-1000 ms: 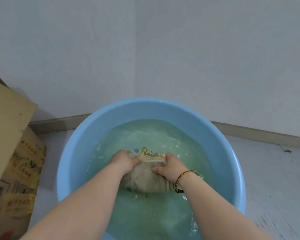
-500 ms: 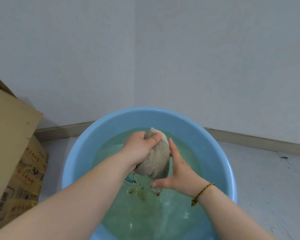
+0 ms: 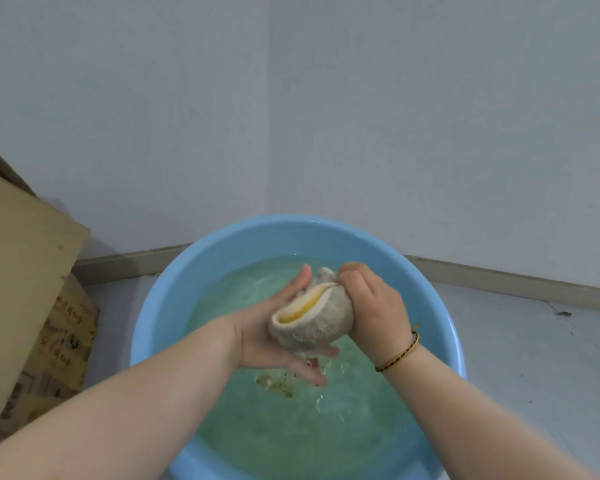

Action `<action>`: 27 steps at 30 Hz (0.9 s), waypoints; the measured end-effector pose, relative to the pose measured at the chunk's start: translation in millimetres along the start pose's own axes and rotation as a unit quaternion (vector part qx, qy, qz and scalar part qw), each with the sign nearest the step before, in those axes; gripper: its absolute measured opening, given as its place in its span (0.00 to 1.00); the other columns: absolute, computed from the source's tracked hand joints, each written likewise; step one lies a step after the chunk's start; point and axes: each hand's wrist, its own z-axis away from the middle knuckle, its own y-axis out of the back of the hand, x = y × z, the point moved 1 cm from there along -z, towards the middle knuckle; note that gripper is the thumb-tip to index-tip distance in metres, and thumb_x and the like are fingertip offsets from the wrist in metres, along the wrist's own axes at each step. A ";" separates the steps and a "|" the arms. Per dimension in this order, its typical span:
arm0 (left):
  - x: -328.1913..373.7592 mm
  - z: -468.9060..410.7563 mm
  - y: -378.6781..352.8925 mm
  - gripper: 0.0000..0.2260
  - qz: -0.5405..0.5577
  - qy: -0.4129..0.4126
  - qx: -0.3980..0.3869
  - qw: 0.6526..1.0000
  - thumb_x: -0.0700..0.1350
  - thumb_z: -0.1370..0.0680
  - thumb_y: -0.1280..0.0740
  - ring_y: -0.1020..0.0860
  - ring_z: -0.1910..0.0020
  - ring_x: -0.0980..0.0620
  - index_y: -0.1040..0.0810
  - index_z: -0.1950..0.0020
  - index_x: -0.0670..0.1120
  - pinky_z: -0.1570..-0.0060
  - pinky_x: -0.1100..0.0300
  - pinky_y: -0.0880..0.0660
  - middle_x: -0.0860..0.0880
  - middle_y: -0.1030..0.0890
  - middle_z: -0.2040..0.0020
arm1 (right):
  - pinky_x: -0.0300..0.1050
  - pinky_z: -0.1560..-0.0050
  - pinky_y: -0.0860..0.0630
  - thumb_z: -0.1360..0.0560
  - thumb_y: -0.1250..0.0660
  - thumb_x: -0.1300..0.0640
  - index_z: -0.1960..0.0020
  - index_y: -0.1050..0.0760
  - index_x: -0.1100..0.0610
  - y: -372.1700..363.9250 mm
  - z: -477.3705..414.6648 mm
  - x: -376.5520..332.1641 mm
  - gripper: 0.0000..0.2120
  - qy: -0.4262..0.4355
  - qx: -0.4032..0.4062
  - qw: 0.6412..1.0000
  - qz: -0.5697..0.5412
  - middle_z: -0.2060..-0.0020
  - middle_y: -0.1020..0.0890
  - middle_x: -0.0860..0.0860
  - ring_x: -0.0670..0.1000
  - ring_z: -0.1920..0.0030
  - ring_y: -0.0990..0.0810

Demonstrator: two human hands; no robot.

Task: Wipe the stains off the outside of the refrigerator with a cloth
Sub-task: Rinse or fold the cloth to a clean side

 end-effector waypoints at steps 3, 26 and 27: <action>-5.5 -0.9 -1.4 0.29 -0.153 0.051 -0.067 0.985 0.63 0.43 0.25 0.20 0.65 0.56 0.23 0.51 0.46 0.71 0.65 0.25 0.52 0.17 0.60 | 0.36 0.81 0.39 0.36 0.43 0.58 0.51 0.34 0.54 3.4 -1.8 6.7 0.13 0.114 -0.059 0.987 0.094 0.68 0.20 0.50 0.51 0.75 0.25; 9.3 0.3 -12.2 0.37 -0.724 -0.104 0.374 0.570 0.55 0.33 0.28 0.42 0.29 0.46 0.41 0.29 0.53 0.35 0.55 0.40 0.47 0.46 0.27 | 0.40 0.69 0.33 0.31 0.33 0.56 0.64 0.33 0.55 12.5 -16.3 -3.5 0.09 -0.336 -0.418 0.840 -0.081 0.69 0.28 0.49 0.49 0.67 0.28; 8.9 5.4 -15.8 0.42 -0.632 -0.067 0.393 0.665 0.55 0.34 0.26 0.46 0.27 0.46 0.47 0.27 0.54 0.32 0.53 0.44 0.49 0.52 0.25 | 0.40 0.66 0.33 0.31 0.33 0.56 0.61 0.32 0.55 15.6 -15.9 -5.1 0.07 -0.319 -0.386 0.865 -0.018 0.66 0.27 0.49 0.51 0.63 0.26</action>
